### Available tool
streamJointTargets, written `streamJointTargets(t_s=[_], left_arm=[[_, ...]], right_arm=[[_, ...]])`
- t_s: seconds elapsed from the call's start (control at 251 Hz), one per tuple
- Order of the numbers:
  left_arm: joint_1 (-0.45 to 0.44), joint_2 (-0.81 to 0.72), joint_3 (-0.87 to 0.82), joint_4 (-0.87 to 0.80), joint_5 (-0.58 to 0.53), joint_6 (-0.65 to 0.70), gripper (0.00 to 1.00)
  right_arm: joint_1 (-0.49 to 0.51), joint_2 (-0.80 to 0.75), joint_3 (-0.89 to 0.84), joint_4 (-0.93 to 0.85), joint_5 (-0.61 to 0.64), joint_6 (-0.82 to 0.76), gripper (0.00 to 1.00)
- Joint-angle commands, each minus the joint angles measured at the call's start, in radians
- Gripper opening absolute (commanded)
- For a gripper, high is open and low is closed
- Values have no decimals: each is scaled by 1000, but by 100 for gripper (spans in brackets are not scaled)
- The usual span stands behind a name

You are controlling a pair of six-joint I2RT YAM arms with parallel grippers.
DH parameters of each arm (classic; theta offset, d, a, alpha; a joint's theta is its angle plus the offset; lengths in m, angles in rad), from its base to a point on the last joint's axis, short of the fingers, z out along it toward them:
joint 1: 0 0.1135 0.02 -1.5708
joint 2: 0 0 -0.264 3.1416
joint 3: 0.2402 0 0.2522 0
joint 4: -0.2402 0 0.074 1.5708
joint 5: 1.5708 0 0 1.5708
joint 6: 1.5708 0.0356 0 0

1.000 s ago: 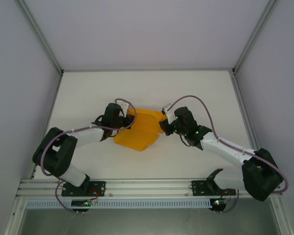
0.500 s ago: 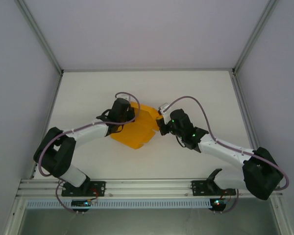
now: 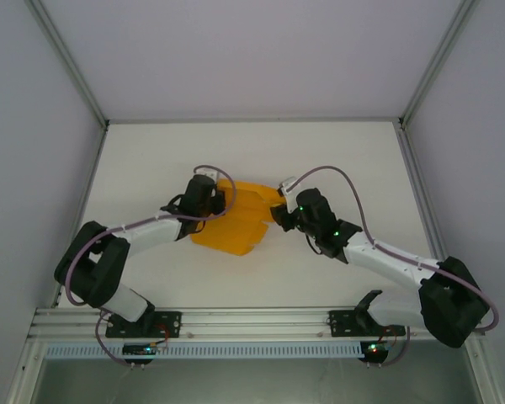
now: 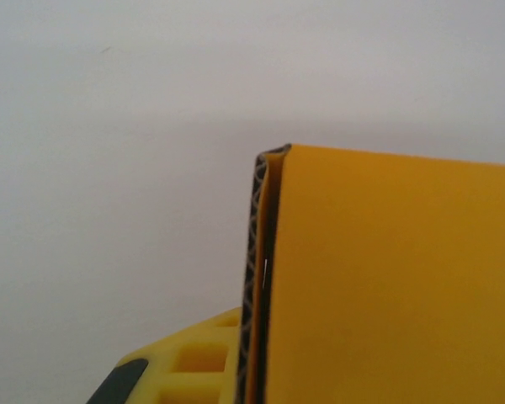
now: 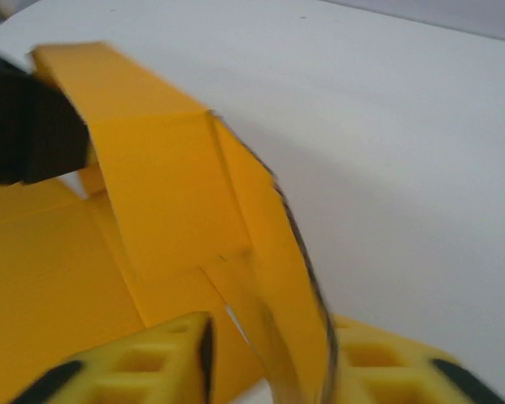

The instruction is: Assemble paper box

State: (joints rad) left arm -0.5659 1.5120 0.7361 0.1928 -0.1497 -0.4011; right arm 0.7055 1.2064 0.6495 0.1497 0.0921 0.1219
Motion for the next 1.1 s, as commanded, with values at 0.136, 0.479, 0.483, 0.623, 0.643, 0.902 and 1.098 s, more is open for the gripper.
streamJointTargets(t_s=[0.136,0.479,0.483,0.623,0.643,0.902,1.098], left_arm=[[-1,-62,-22,41,-11,10,0],[-29,-80,-32,37,14,-21,0],[-29,-81,-31,37,16,-21,0],[-43,-100,-41,36,35,-10,0],[-44,-101,-42,36,36,-9,0],[-60,-126,-47,14,42,-15,0],[-57,-141,-26,-47,-94,-57,1]], right_arm=[[-12,-99,-6,-51,115,58,99],[-12,84,154,-48,179,67,99],[-12,87,155,-46,179,67,99],[-1,186,200,-25,162,67,99],[2,197,204,-15,168,67,99],[27,272,233,117,317,117,99],[31,173,191,22,388,92,99]])
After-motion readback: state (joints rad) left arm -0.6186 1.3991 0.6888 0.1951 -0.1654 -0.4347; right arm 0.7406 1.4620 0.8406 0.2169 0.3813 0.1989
